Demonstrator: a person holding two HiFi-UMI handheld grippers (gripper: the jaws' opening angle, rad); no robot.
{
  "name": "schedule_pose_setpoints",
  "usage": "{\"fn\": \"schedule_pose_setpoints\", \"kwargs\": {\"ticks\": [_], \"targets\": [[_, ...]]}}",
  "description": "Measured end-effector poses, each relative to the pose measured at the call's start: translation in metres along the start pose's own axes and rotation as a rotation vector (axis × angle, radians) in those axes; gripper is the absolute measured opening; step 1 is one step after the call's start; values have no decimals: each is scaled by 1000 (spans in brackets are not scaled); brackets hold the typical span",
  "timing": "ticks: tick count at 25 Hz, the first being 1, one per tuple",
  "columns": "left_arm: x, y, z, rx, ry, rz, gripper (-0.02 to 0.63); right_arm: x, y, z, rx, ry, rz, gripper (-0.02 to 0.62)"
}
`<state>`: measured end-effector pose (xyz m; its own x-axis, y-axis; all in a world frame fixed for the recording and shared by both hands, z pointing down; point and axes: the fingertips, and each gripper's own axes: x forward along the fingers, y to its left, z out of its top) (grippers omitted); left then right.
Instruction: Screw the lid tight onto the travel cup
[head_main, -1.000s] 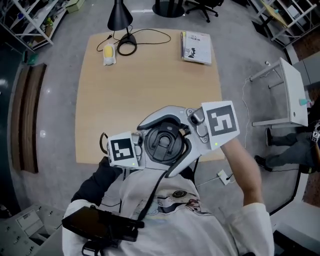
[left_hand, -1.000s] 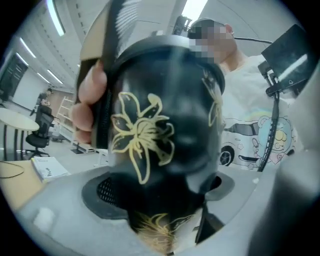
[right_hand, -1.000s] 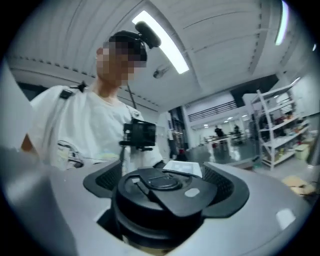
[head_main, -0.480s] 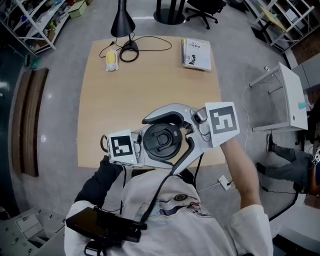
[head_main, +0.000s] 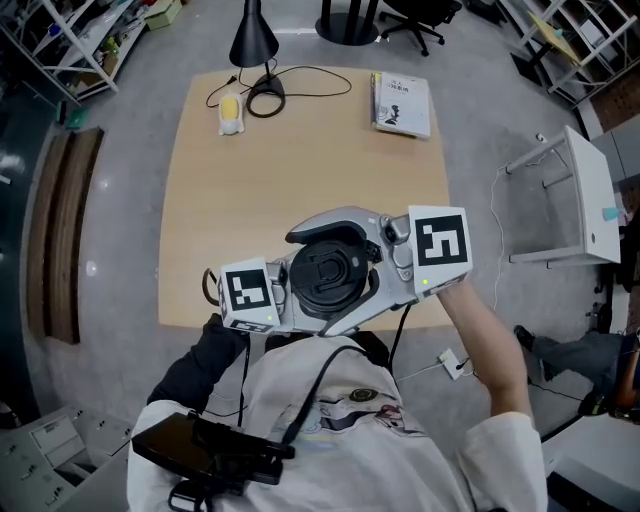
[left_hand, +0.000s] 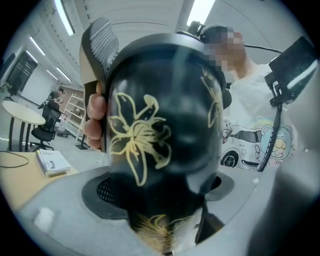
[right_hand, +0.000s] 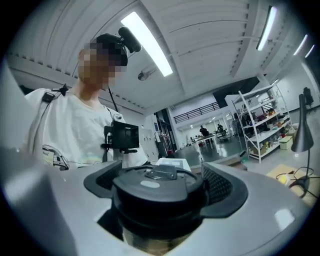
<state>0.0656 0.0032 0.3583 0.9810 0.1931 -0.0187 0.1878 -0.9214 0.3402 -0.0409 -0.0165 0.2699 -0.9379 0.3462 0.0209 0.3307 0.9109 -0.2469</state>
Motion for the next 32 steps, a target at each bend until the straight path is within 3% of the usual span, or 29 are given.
{"fn": "schedule_pose_setpoints", "kwargs": {"ticks": [4,8,13,14,19,23,27,32], "targets": [[0,9,-14,29,40,62,406,-5,2,-14,-34,53,-33,494],[1,20,-15,23,-1,117,407,-25,3,-8,-15,-11,-95,518],[7,45,-39,30,25,216,408,-28,-15,-50,-43,123,-198,499],[11,47,-43,19,25,219,408,-29,-18,-59,-44,133,-202,475],[24,52,-65,-13,43,218,408,-34,-18,-85,-30,116,-175,483],[22,62,-81,-13,48,267,416,-38,-20,-102,-58,114,-156,482],[3,72,-84,-57,-13,320,413,-39,-34,-107,-29,75,-156,482],[-31,91,-101,-100,-10,311,414,-21,-75,-127,-24,117,-186,482]]}}
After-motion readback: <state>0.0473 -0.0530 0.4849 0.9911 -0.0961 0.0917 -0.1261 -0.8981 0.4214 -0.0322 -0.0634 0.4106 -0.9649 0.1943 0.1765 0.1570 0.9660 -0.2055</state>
